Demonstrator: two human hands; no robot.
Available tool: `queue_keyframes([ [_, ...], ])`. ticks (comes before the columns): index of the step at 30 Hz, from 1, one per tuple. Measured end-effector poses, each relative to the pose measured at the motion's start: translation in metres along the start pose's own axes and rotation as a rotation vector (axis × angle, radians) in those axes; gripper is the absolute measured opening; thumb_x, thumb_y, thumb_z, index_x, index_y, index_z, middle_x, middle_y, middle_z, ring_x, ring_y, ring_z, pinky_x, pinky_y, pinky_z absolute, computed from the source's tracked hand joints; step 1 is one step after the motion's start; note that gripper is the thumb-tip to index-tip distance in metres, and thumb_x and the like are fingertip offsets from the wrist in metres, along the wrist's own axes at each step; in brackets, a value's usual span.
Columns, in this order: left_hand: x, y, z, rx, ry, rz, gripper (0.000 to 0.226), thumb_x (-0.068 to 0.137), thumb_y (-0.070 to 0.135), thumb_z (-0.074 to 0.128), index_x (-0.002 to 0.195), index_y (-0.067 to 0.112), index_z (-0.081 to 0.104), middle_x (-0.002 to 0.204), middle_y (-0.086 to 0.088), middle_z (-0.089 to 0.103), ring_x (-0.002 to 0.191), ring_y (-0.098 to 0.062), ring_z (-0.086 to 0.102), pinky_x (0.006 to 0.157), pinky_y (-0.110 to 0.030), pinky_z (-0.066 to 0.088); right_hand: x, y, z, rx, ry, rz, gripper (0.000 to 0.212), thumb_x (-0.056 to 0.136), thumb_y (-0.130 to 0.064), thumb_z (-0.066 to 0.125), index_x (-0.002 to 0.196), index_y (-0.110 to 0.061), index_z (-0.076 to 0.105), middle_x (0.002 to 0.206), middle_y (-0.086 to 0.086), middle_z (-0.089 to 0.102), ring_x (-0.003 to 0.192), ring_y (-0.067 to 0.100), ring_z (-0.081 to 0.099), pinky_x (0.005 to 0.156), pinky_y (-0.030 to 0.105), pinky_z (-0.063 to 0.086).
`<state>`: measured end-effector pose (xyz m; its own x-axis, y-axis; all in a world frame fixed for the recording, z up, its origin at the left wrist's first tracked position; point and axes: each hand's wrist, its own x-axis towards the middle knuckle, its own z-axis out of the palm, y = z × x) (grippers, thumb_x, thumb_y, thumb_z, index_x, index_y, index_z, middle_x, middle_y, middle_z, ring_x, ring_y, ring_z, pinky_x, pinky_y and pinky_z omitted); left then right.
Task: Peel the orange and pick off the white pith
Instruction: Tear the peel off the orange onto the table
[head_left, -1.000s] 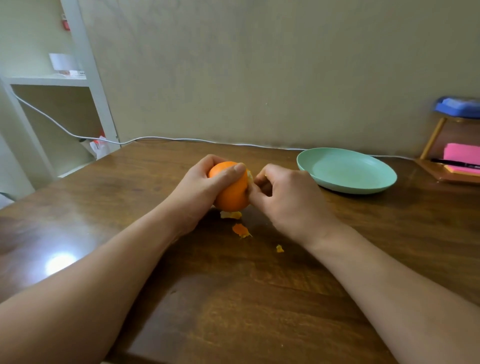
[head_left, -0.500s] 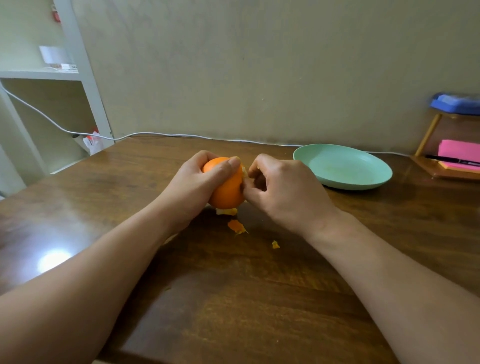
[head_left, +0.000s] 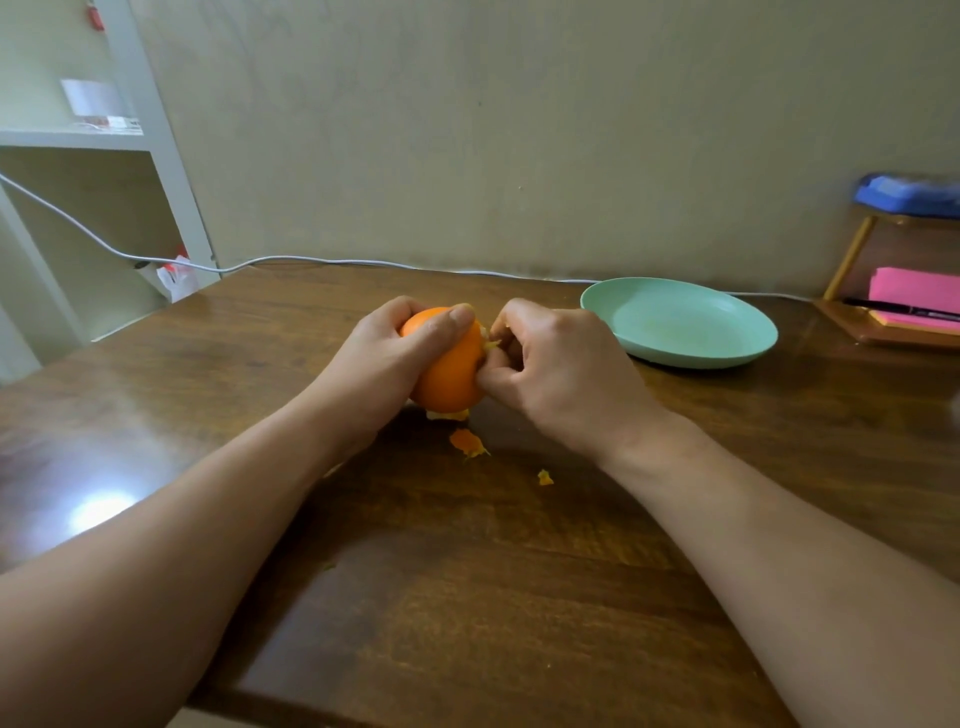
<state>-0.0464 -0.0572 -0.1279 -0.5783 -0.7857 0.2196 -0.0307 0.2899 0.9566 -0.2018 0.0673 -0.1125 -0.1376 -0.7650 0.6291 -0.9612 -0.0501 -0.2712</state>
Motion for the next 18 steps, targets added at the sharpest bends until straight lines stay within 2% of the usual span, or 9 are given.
queue_keyframes([
  [7, 0.0013, -0.0018, -0.0015, -0.055, -0.035, -0.030, 0.077, 0.071, 0.076, 0.073, 0.126, 0.022, 0.067, 0.122, -0.011, 0.071, 0.105, -0.027, 0.074, 0.074, -0.033, 0.061, -0.0029, 0.0066, -0.0001, 0.208, -0.013, 0.061, 0.008, 0.095, -0.028, 0.070, 0.089, -0.022, 0.069, 0.075, -0.006, 0.069, 0.070, 0.013, 0.065, 0.064, 0.044, 0.056],
  [11, 0.0013, -0.0010, -0.0019, -0.031, -0.031, -0.032, 0.081, 0.068, 0.079, 0.073, 0.127, 0.025, 0.065, 0.123, -0.009, 0.070, 0.108, -0.028, 0.073, 0.075, -0.033, 0.061, -0.0061, 0.0100, -0.0007, 0.272, -0.055, 0.080, 0.010, 0.100, -0.032, 0.071, 0.096, -0.023, 0.070, 0.081, -0.009, 0.071, 0.075, 0.008, 0.068, 0.069, 0.041, 0.059],
  [15, -0.0007, 0.0011, -0.0002, 0.028, -0.014, 0.003, 0.072, 0.073, 0.077, 0.072, 0.124, 0.027, 0.064, 0.121, -0.004, 0.069, 0.105, -0.022, 0.072, 0.070, -0.027, 0.059, -0.0068, 0.0081, -0.0011, 0.246, -0.080, 0.088, 0.018, 0.099, -0.041, 0.072, 0.103, -0.024, 0.068, 0.088, -0.009, 0.072, 0.081, 0.010, 0.070, 0.074, 0.042, 0.061],
  [18, -0.0019, 0.0003, 0.0009, 0.089, 0.005, 0.039, 0.071, 0.069, 0.081, 0.072, 0.119, 0.031, 0.064, 0.117, -0.001, 0.069, 0.102, -0.019, 0.072, 0.073, -0.033, 0.062, -0.0052, 0.0076, 0.0006, 0.153, -0.081, 0.070, 0.019, 0.099, -0.042, 0.068, 0.101, -0.023, 0.066, 0.087, -0.004, 0.072, 0.080, 0.017, 0.069, 0.071, 0.046, 0.060],
])
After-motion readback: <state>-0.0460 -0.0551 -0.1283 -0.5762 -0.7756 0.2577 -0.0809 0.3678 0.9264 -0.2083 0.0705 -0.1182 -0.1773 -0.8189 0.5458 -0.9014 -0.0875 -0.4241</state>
